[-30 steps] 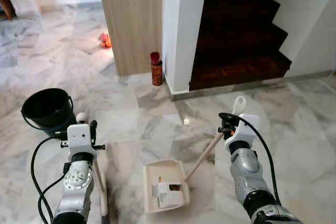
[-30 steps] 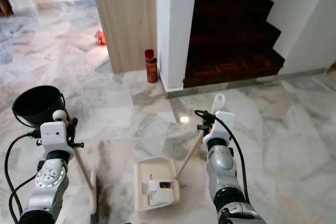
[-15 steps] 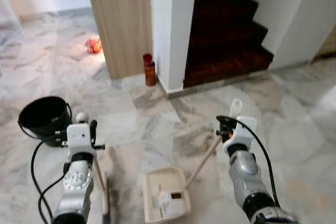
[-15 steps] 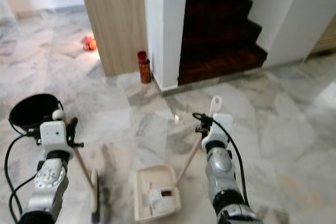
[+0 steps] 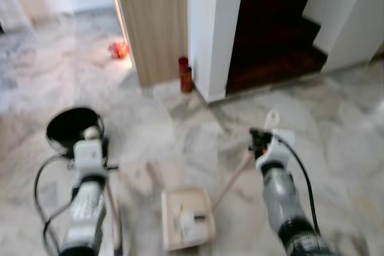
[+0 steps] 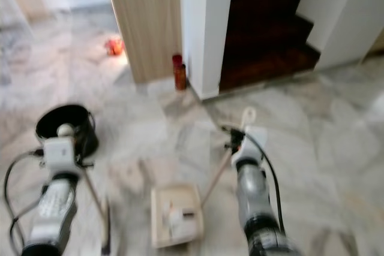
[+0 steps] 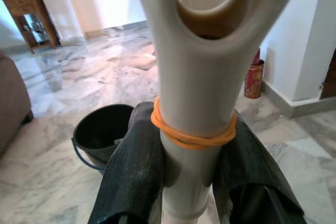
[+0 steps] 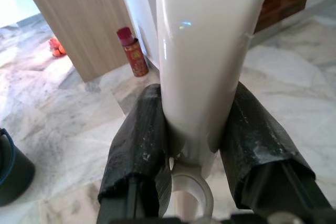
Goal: Sweep floor
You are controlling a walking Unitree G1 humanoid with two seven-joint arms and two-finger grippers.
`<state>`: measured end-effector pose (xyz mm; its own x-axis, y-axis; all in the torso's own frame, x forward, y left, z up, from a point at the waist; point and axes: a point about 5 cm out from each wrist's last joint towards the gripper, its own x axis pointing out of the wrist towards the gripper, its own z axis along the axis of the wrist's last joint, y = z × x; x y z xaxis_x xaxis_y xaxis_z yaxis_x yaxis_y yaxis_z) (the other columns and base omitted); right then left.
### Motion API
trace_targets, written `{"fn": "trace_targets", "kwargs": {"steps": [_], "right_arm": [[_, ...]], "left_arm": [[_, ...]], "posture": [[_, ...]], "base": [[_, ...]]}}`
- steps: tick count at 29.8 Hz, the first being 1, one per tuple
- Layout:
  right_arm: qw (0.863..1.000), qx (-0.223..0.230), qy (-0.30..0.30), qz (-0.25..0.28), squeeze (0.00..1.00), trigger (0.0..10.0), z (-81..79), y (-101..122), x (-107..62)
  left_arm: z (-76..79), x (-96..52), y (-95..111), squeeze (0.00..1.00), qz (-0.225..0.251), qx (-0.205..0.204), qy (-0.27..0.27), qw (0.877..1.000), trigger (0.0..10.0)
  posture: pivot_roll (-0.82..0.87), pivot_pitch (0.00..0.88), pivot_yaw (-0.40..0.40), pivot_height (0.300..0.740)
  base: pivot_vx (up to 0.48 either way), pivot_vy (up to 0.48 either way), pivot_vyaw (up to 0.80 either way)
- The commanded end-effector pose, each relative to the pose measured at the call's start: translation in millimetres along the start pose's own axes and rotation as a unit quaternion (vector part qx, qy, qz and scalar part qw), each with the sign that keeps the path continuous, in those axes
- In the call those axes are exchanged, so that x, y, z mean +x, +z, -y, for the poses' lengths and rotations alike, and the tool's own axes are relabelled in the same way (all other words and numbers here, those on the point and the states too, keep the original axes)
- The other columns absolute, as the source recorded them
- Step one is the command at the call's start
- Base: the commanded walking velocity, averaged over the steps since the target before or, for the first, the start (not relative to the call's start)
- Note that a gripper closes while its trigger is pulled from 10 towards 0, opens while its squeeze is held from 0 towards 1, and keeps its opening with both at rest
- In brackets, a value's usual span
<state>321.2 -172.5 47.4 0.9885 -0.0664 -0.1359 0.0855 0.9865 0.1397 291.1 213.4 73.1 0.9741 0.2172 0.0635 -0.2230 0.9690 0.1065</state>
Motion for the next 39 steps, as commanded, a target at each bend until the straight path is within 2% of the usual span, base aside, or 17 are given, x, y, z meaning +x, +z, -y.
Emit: {"fn": "trace_targets", "kwargs": {"steps": [1,39], "right_arm": [[1.0,-0.006,0.008,0.026,0.0,10.0,-5.1,14.5,6.8],[0.999,-0.01,0.019,0.029,0.0,10.0,-10.8,15.5,7.6]], "left_arm": [[-5.0,4.3,9.8,0.0,0.02,0.0,0.006,1.0,10.0],[-5.2,6.3,12.9,0.0,0.023,0.001,0.008,1.0,10.0]], "posture": [[0.08,0.0,-0.004,0.74],[0.08,0.0,0.001,0.74]], "base": [[0.0,0.386,0.0],[0.0,0.379,0.0]]}}
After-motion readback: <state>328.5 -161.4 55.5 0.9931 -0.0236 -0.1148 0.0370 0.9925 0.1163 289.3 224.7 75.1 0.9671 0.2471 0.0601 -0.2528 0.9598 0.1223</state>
